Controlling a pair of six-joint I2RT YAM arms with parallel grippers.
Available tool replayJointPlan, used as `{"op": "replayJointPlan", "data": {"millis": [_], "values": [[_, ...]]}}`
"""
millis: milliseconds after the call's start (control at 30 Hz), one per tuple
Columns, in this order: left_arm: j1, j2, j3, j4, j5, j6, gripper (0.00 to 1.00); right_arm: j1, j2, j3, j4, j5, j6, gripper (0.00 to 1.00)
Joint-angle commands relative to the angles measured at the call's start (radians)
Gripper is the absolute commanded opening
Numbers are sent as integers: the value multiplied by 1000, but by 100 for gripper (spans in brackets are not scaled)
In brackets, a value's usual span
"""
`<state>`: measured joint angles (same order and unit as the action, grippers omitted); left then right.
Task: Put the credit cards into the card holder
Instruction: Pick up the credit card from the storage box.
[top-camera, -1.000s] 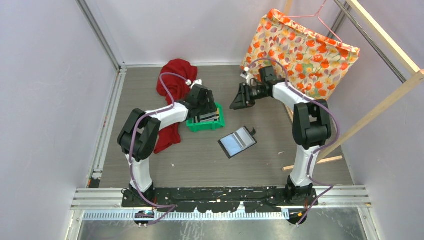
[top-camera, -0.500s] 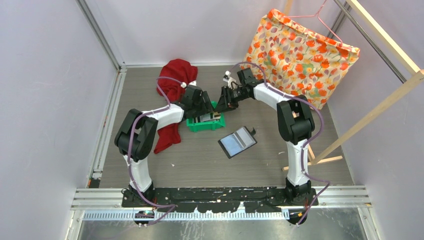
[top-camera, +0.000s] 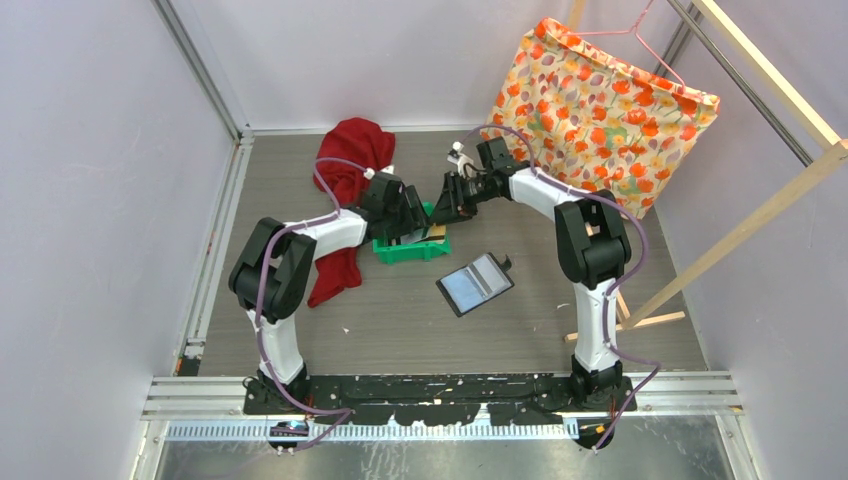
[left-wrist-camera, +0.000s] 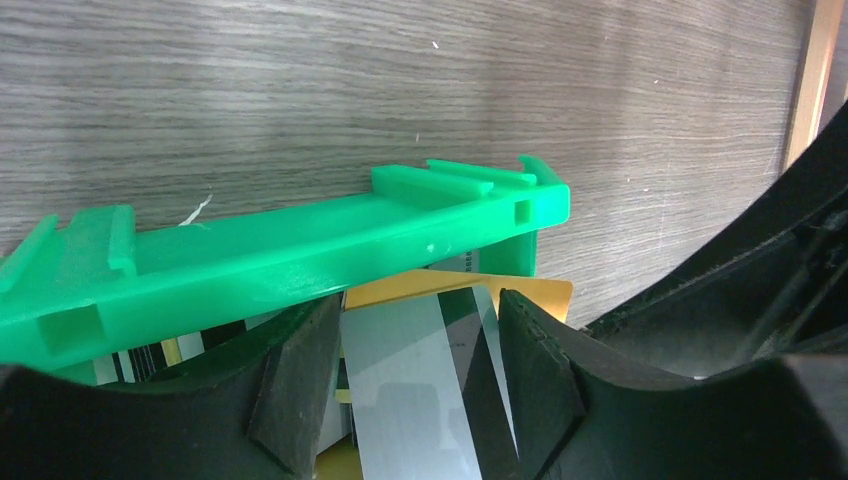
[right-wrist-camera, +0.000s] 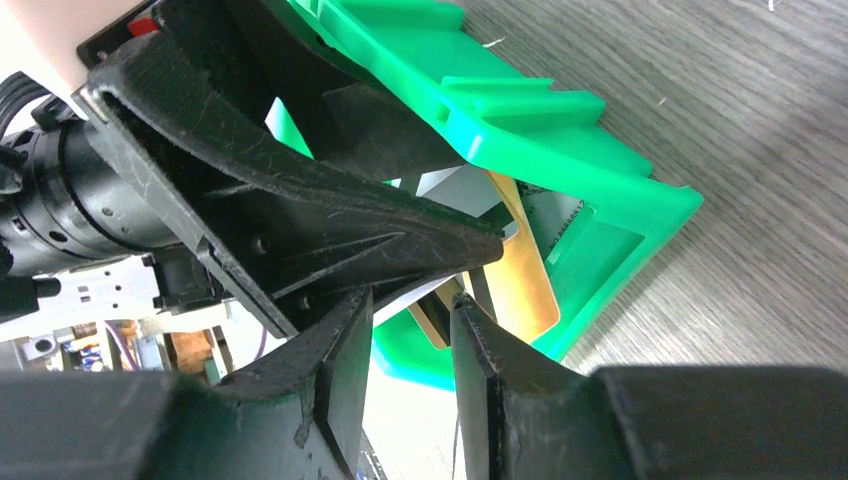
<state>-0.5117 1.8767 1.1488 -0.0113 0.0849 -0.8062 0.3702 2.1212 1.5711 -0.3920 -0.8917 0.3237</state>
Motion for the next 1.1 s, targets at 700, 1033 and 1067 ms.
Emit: {"op": "replayJointPlan", "data": {"millis": [700,1033,1067], "values": [[19,26,-20,-63,96,-13,57,-7,-99,136,-609,-214,-1566,54],[22,30,-19,-63,132,-27,56,17,-53,167,-438,-78,-1478,46],[23,31,-18,-65,135,-27,56,17,-49,164,-395,-55,-1402,45]]}}
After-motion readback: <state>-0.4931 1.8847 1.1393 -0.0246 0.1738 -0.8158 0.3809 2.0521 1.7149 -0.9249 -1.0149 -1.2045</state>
